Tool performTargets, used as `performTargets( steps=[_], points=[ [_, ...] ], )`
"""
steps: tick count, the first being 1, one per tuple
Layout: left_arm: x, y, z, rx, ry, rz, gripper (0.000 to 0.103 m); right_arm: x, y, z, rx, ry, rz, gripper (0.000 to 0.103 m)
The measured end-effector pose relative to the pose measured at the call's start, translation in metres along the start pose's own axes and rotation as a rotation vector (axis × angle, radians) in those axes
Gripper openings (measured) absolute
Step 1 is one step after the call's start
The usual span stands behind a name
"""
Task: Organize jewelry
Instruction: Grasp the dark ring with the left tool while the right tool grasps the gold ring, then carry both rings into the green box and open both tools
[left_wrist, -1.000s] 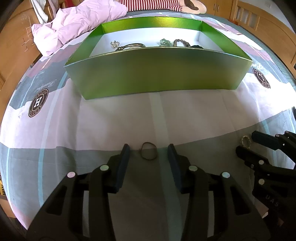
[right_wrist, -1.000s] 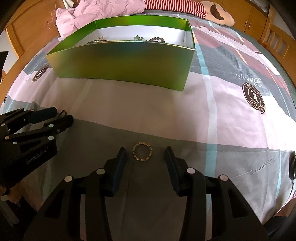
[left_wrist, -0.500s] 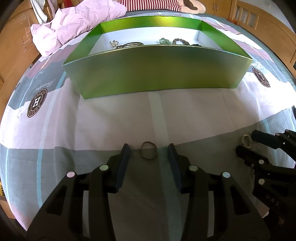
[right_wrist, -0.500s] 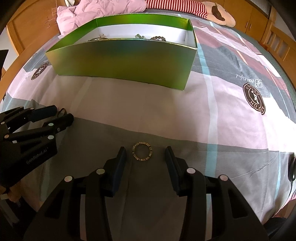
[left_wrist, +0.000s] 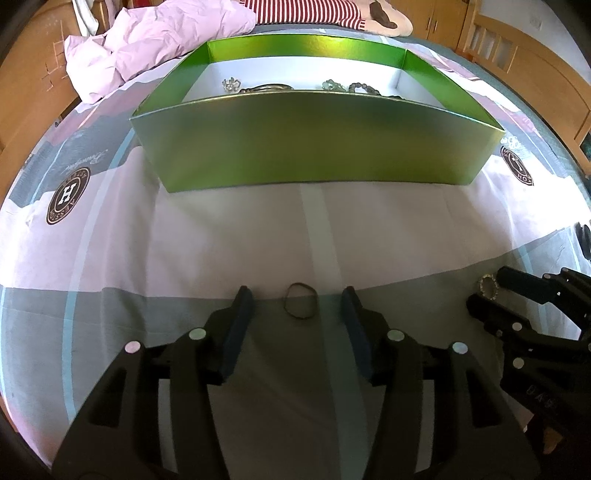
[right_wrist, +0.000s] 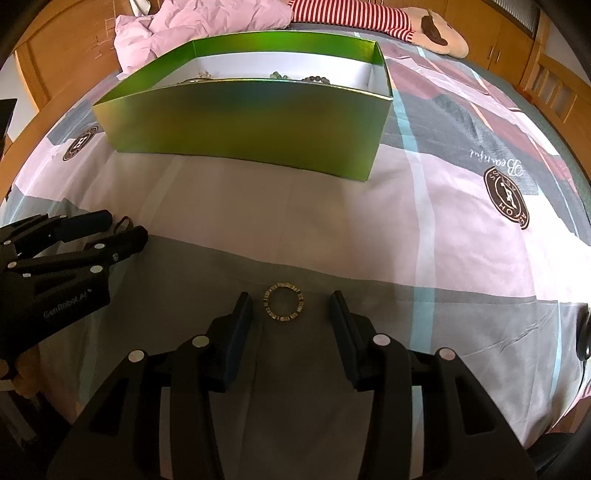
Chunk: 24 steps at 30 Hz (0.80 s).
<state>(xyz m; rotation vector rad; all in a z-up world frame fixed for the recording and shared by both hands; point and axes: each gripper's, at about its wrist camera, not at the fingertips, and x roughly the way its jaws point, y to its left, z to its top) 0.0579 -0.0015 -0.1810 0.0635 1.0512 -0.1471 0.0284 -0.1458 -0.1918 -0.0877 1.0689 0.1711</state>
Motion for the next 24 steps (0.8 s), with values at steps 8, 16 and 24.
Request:
performTargets(
  steps=[8, 16, 24],
  points=[
    [-0.003, 0.0, -0.001, 0.005, -0.008, 0.0, 0.035, -0.003, 0.003, 0.001, -0.012, -0.008, 0.01, 0.021],
    [-0.014, 0.009, -0.002, -0.037, -0.014, -0.014, 0.019, -0.016, 0.002, 0.004, 0.001, -0.03, 0.009, 0.021],
    [-0.055, 0.016, 0.003, -0.048, -0.079, 0.014, 0.019, -0.036, 0.006, 0.013, -0.012, -0.067, 0.004, 0.021]
  ],
)
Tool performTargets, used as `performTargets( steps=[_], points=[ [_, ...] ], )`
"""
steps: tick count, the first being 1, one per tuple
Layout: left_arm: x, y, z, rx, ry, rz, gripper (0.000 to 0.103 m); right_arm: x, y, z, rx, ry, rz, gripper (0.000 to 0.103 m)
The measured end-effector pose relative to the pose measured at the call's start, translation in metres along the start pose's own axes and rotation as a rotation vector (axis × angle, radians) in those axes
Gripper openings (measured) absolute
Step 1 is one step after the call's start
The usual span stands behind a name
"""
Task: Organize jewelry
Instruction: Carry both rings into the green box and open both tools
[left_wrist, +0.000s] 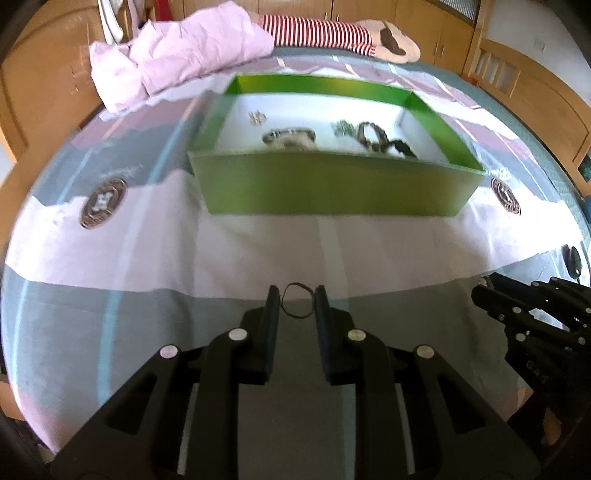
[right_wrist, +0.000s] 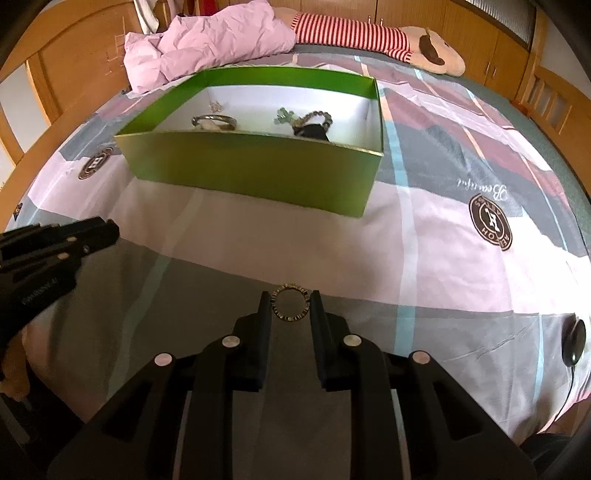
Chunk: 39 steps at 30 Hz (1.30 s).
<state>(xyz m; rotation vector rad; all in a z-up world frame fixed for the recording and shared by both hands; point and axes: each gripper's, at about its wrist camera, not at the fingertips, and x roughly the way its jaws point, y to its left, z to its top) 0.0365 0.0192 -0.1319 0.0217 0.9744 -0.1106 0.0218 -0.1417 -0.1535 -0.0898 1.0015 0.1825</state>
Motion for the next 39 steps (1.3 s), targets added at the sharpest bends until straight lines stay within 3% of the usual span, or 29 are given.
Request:
performTargets(
  steps=[8, 13, 18, 26, 30, 33, 39],
  points=[
    [-0.009, -0.002, -0.003, 0.007, -0.006, 0.016, 0.02, 0.008, 0.006, -0.013, -0.005, 0.039, -0.011, 0.021],
    [-0.018, -0.006, -0.002, 0.009, -0.017, -0.001, 0.02, -0.008, 0.003, -0.004, 0.008, 0.009, 0.0, 0.021],
    [-0.052, -0.003, 0.027, -0.002, -0.102, -0.018, 0.02, -0.06, -0.003, 0.043, 0.019, -0.143, 0.028, 0.021],
    [-0.093, 0.003, 0.119, 0.023, -0.285, 0.008, 0.02, -0.108, -0.009, 0.136, 0.023, -0.369, 0.034, 0.021],
    [-0.074, 0.008, 0.157, 0.02, -0.269, 0.01, 0.02, -0.083, -0.015, 0.17, 0.062, -0.347, 0.044, 0.021],
    [-0.036, 0.012, 0.175, 0.018, -0.205, 0.015, 0.02, -0.041, -0.017, 0.18, 0.087, -0.268, 0.047, 0.021],
    [0.037, 0.018, 0.167, 0.011, -0.072, 0.023, 0.02, 0.038, -0.008, 0.168, 0.072, -0.115, 0.009, 0.021]
  ],
)
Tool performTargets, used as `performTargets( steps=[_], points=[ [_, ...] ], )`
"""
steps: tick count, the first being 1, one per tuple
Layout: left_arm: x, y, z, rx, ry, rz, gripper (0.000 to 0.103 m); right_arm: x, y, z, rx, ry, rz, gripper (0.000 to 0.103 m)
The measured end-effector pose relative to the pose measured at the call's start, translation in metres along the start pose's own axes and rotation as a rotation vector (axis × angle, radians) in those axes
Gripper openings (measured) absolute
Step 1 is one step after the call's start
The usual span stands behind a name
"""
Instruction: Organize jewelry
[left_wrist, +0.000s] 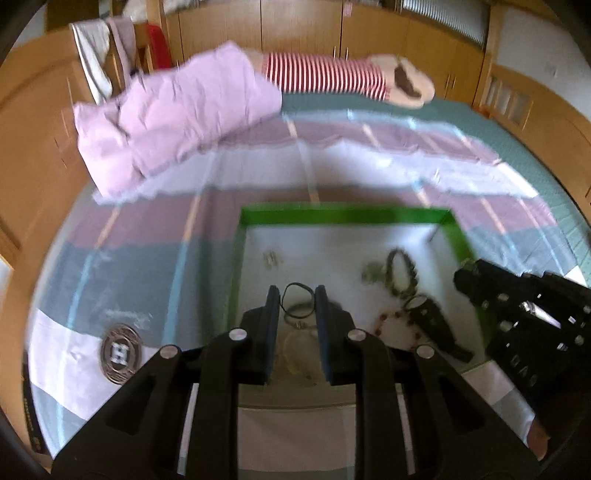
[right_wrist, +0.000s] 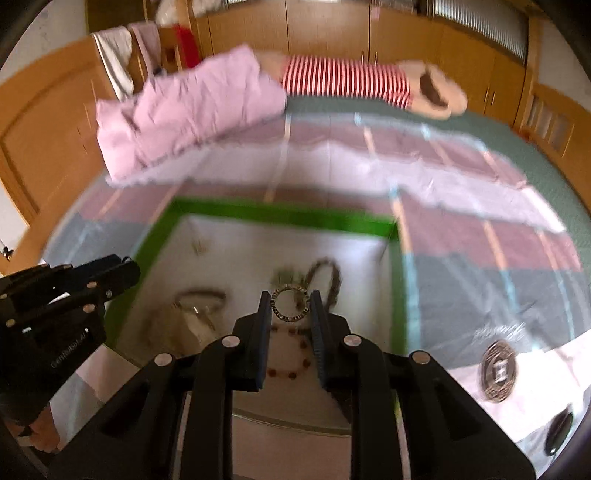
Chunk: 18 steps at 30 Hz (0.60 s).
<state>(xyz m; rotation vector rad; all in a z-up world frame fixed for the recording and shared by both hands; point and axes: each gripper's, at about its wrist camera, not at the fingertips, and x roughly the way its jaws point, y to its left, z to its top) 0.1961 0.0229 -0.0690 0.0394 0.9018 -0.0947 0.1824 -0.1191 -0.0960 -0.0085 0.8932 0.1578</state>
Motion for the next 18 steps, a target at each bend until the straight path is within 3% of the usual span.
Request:
performTargets(
  steps=[6, 7, 9, 10, 12, 13, 15, 18],
  points=[
    [0.042, 0.006, -0.016, -0.011, 0.074, -0.002, 0.021, 0.034, 0.0, -0.018, -0.018, 0.071, -0.016, 0.022],
    [0.043, 0.006, -0.017, -0.012, 0.074, -0.003, 0.024, 0.035, 0.0, -0.019, -0.02, 0.072, -0.02, 0.026],
    [0.043, 0.007, -0.019, -0.011, 0.064, 0.011, 0.047, 0.034, -0.003, -0.02, -0.011, 0.071, -0.02, 0.034],
    [0.041, 0.007, -0.019, -0.012, 0.056, 0.018, 0.049, 0.031, -0.004, -0.02, -0.005, 0.065, -0.018, 0.037],
    [0.033, 0.007, -0.02, -0.017, 0.042, 0.012, 0.051, 0.017, -0.007, -0.021, 0.005, 0.038, -0.019, 0.044],
    [0.024, 0.006, -0.021, -0.024, 0.026, 0.007, 0.053, 0.004, -0.009, -0.022, 0.012, 0.01, -0.018, 0.053],
    [0.004, 0.006, -0.024, -0.035, -0.021, 0.011, 0.069, -0.013, -0.012, -0.022, 0.022, -0.033, -0.02, 0.066],
    [-0.025, -0.001, -0.03, -0.042, -0.085, 0.014, 0.083, -0.045, -0.015, -0.027, 0.023, -0.106, -0.047, 0.09]
  ],
)
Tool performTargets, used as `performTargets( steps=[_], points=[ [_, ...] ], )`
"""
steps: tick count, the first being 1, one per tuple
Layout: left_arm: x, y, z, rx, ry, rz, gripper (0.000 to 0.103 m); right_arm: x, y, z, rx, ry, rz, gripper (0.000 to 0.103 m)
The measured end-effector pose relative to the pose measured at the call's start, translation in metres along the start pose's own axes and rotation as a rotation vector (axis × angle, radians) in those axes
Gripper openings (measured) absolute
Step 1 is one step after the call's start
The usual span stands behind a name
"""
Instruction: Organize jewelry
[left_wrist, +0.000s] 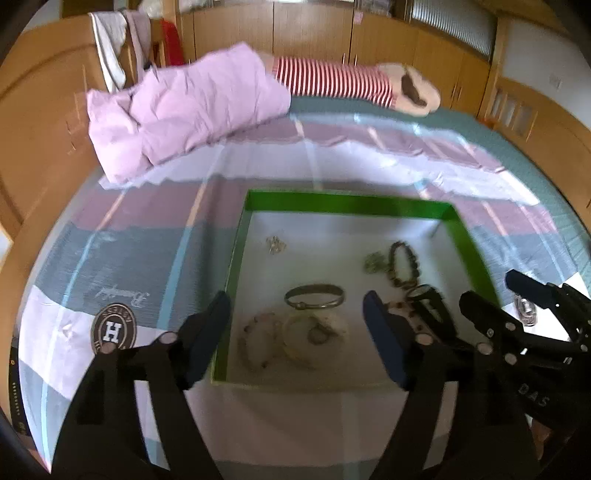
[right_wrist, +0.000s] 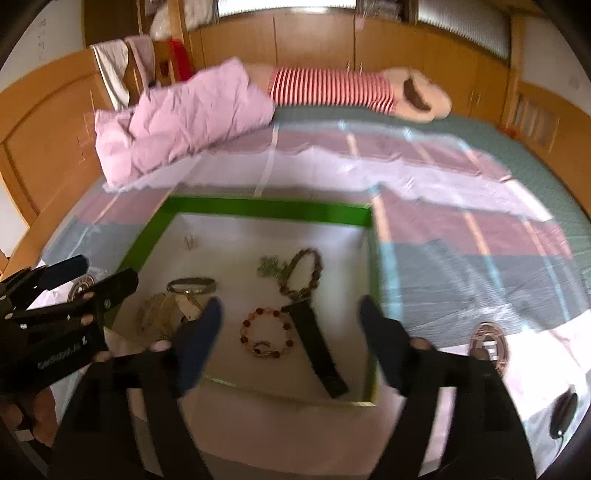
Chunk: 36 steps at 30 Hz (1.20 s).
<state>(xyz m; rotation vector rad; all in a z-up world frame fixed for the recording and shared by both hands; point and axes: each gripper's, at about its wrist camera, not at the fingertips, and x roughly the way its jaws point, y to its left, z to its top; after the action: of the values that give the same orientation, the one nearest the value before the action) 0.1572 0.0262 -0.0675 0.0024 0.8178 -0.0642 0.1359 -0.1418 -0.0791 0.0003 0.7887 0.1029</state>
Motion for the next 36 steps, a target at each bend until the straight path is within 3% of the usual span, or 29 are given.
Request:
performTargets(
  steps=[4, 9, 36],
  points=[
    [-0.032, -0.008, -0.007, -0.005, -0.065, 0.056, 0.098, -0.031, -0.007, -0.005, 0.005, -0.072, -0.069, 0.097],
    [-0.053, -0.014, -0.017, -0.013, -0.081, 0.006, 0.099, -0.053, -0.019, -0.013, 0.046, -0.096, -0.1, 0.1],
    [-0.077, -0.02, -0.024, 0.019, -0.09, 0.013, 0.099, -0.066, -0.014, -0.022, 0.055, -0.084, -0.111, 0.1]
  ],
)
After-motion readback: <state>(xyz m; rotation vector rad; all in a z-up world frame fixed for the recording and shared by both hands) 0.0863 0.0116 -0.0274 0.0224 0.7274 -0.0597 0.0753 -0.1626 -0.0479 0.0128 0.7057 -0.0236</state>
